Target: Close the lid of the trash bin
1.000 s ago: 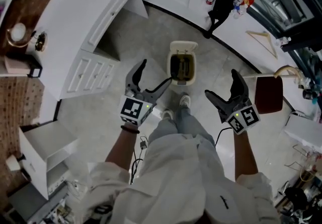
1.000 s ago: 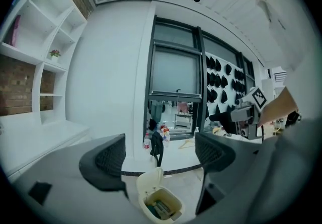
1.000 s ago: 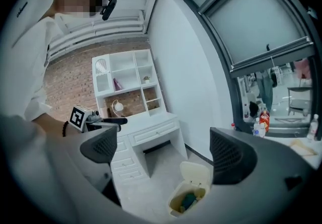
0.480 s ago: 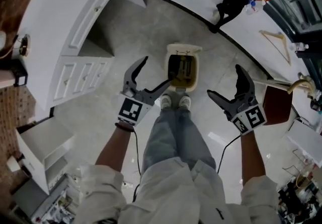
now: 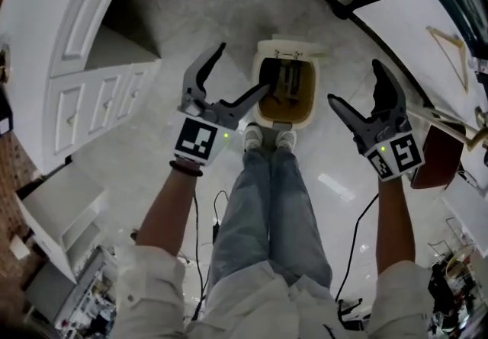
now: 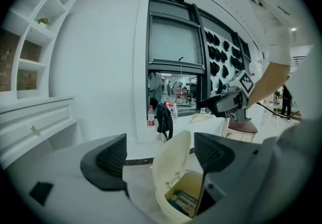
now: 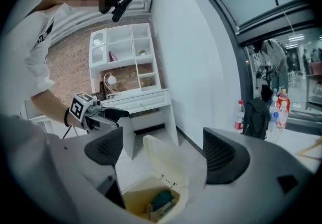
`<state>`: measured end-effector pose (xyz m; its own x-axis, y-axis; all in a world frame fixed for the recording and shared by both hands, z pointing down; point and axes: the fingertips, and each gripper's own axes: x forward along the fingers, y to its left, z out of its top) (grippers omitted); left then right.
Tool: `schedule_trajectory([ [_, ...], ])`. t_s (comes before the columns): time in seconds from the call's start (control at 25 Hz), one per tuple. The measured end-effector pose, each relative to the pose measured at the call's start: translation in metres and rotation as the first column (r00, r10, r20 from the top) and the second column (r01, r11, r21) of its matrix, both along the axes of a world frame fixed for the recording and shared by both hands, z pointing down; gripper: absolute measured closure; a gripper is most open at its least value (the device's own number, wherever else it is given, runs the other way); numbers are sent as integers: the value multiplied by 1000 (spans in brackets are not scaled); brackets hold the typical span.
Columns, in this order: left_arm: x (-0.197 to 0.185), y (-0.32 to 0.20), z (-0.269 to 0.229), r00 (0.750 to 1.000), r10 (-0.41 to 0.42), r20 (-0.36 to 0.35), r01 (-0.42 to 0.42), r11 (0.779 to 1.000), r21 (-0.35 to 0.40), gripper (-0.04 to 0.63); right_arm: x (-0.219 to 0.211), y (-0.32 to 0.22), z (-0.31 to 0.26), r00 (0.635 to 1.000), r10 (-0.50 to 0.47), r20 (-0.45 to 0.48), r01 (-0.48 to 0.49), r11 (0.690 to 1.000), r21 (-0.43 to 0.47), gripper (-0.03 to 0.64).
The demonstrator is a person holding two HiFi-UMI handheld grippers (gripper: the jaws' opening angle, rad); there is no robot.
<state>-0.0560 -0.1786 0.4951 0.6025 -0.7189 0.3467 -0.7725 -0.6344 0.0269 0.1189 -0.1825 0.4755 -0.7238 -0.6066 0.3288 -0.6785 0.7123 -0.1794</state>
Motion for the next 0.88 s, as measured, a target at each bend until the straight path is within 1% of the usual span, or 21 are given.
schedule_trajectory([
  [0.12, 2, -9, 28, 1000, -10, -15, 10, 1000, -14, 164, 2, -8, 29, 999, 1, -32, -1, 1000, -5, 140],
  [0.2, 4, -16, 43, 1000, -11, -17, 11, 1000, -11, 180, 3, -12, 44, 999, 3, -47, -3, 1000, -10, 146],
  [0.32, 5, -23, 62, 1000, -18, -2, 18, 1000, -3, 272, 2, -18, 65, 998, 7, -61, -9, 1000, -18, 176],
  [0.36, 4, -26, 69, 1000, -20, 7, 20, 1000, -2, 287, 1, -21, 72, 998, 10, -65, -11, 1000, -18, 187],
  [0.44, 6, -31, 81, 1000, -15, 25, 15, 1000, 2, 293, -1, -28, 83, 997, 14, -71, -15, 1000, -15, 196],
  [0.64, 11, -37, 105, 998, 12, 67, -12, 1000, 3, 361, -11, -33, 107, 994, 3, -113, -4, 1000, -10, 244],
  [0.76, 13, -43, 115, 996, 22, 86, -22, 1000, 6, 376, -14, -39, 119, 992, 0, -125, -1, 1000, -8, 247],
  [0.88, 17, -47, 123, 995, 37, 98, -37, 999, 1, 379, -14, -43, 125, 993, 14, -120, -16, 1000, -9, 273],
])
